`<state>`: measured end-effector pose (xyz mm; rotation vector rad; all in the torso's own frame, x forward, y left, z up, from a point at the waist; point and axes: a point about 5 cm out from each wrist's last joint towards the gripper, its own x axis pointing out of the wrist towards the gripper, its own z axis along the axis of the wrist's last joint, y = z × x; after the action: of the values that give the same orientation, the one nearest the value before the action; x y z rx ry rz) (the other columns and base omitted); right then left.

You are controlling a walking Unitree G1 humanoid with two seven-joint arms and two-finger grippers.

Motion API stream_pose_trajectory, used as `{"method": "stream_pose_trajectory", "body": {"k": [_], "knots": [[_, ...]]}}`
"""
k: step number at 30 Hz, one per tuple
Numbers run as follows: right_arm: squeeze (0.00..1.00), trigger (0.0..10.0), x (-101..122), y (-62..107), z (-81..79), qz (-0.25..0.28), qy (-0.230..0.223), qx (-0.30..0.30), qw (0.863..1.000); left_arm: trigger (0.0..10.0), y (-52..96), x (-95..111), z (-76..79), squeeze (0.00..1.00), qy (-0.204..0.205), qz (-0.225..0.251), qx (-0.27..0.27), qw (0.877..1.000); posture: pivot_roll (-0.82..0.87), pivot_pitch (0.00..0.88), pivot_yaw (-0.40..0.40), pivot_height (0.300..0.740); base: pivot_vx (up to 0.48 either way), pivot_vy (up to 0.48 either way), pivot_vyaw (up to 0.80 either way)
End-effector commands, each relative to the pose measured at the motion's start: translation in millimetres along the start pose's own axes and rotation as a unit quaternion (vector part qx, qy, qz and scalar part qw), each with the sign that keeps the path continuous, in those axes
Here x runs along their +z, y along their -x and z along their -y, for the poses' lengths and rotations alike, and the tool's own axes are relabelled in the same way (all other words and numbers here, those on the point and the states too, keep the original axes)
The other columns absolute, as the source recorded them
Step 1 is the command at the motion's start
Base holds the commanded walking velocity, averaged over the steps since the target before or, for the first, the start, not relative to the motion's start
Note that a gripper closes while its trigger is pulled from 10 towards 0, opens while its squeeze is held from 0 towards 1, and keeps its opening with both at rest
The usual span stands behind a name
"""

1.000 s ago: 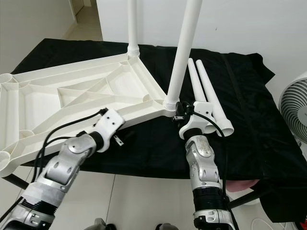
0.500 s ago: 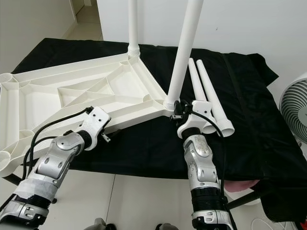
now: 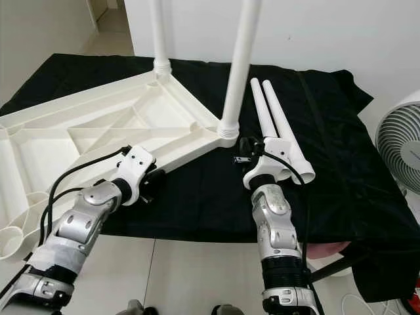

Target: Building children table

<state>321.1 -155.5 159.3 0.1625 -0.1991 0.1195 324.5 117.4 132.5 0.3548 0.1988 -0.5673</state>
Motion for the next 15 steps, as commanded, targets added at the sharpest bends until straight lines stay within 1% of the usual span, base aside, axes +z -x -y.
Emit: {"method": "stream_pose_trajectory", "body": {"k": [1, 3, 6, 7, 8, 10, 11, 13, 14, 15], "knots": [[0.00, 10.0, -0.8, -1.2, 1.3, -0.003, 0.000, -0.004, 1.000, 0.0, -1.6, -1.0, -4.9, 0.00, 0.004, -0.004, 0.055, 0.998, -0.11, 0.070, 0.018, 0.740, 0.000, 0.000, 0.00], [0.00, 10.0, -0.5, -1.4, 1.3, -0.003, 0.000, -0.004, 1.000, 0.0, -3.5, 1.0, -3.3, 0.00, 0.005, -0.001, 0.054, 0.999, -0.11, 0.070, 0.018, 0.740, 0.000, 0.000, 0.00], [0.00, 10.0, -0.8, -2.3, 0.0, -0.002, -0.001, -0.005, 1.000, 0.0, -13.2, 7.4, 5.1, 0.00, 0.008, 0.010, 0.049, 0.999, -0.11, 0.070, 0.018, 0.740, 0.000, 0.000, 0.00], [0.00, 10.0, -0.8, -2.3, 0.0, -0.002, -0.001, -0.005, 1.000, 0.0, -13.2, 7.4, 5.1, 0.00, 0.008, 0.010, 0.049, 0.999, -0.11, 0.070, 0.018, 0.740, 0.000, 0.000, 0.00], [0.00, 10.0, -0.8, -2.6, -0.9, -0.001, -0.001, -0.004, 1.000, 0.0, -17.4, 9.5, 7.9, 0.00, 0.011, 0.012, 0.049, 0.999, -0.11, 0.070, 0.018, 0.740, 0.000, 0.000, 0.00], [0.00, 10.0, -0.2, -2.8, -2.5, 0.001, -0.001, -0.004, 1.000, 0.0, -26.2, 13.7, 12.1, 0.00, 0.021, 0.014, 0.057, 0.998, -0.11, 0.070, 0.025, 0.740, 0.000, 0.000, 0.00], [0.00, 10.0, -0.2, -2.8, -2.5, 0.001, -0.001, -0.004, 1.000, 0.0, -26.2, 13.7, 12.1, 0.00, 0.021, 0.014, 0.057, 0.998, -0.11, 0.070, 0.025, 0.740, 0.000, 0.000, 0.00], [0.00, 10.0, 0.4, -2.9, -3.3, 0.003, -0.003, -0.005, 1.000, 0.0, -32.8, 17.1, 14.0, 0.00, 0.032, 0.013, 0.069, 0.997, -0.11, 0.071, 0.030, 0.740, 0.000, 0.000, 0.00], [0.00, 10.0, 0.4, -2.9, -3.3, 0.003, -0.003, -0.005, 1.000, 0.0, -32.8, 17.1, 14.0, 0.00, 0.032, 0.013, 0.069, 0.997, -0.11, 0.071, 0.030, 0.740, 0.000, 0.000, 0.00], [0.00, 10.0, 0.9, -3.0, -3.7, 0.004, -0.003, -0.007, 1.000, 0.0, -37.3, 19.8, 14.0, 0.00, 0.040, 0.012, 0.083, 0.996, -0.12, 0.070, 0.035, 0.740, 0.000, 0.000, 0.00]]}}
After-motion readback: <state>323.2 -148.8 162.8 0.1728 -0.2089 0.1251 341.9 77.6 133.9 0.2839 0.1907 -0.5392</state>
